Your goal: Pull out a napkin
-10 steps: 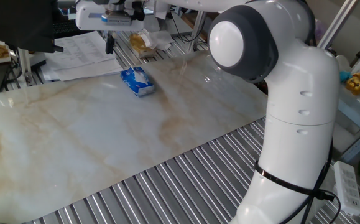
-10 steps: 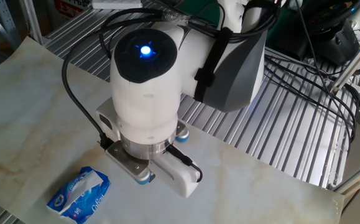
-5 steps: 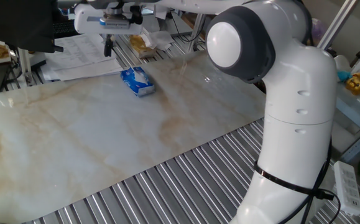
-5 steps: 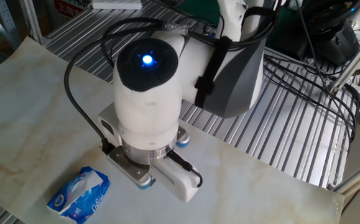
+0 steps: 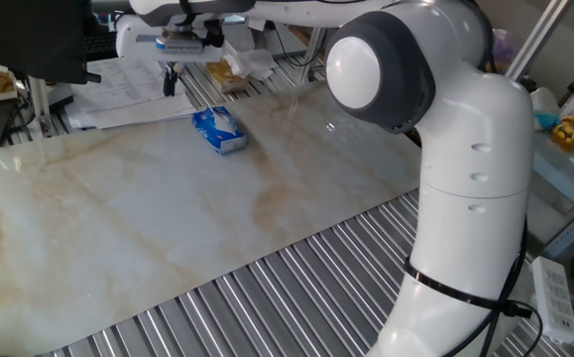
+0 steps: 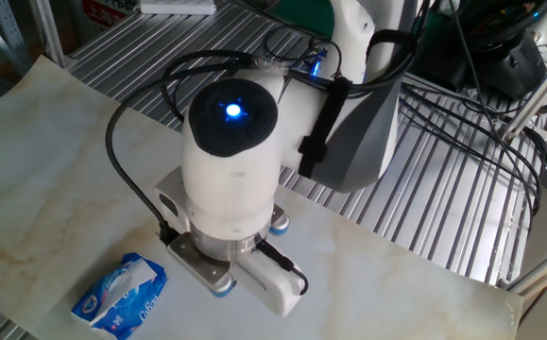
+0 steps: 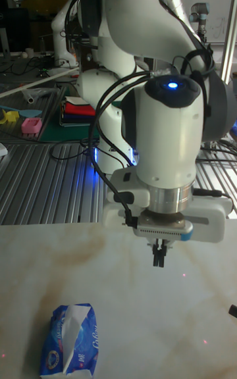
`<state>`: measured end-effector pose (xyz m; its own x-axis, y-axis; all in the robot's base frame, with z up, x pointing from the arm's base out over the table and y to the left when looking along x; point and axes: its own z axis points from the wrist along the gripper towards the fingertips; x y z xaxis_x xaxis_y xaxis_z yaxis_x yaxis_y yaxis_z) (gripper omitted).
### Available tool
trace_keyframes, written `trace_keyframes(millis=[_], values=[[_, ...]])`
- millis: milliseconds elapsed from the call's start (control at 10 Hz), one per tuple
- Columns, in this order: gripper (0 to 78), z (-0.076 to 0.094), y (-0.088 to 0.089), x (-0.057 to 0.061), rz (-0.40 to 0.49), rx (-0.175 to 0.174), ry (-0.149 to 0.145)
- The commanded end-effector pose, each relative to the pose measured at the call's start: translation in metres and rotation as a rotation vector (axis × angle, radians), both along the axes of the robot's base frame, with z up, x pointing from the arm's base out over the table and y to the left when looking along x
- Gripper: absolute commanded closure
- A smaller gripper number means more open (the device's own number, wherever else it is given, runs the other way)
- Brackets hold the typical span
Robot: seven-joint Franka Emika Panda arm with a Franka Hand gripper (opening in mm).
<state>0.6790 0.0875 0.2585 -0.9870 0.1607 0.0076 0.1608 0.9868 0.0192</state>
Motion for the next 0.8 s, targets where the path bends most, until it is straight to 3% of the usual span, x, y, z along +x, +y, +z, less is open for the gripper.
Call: trace_keyframes(millis=[100,400,800], values=[[77.6,-0.004,-0.013,0.006,0.021,0.004,-0.004],[77.6,-0.006,-0.017,0.007,-0.004,0.003,0.000],[77.6,-0.018,-0.050,0.015,0.056,0.009,-0.016]])
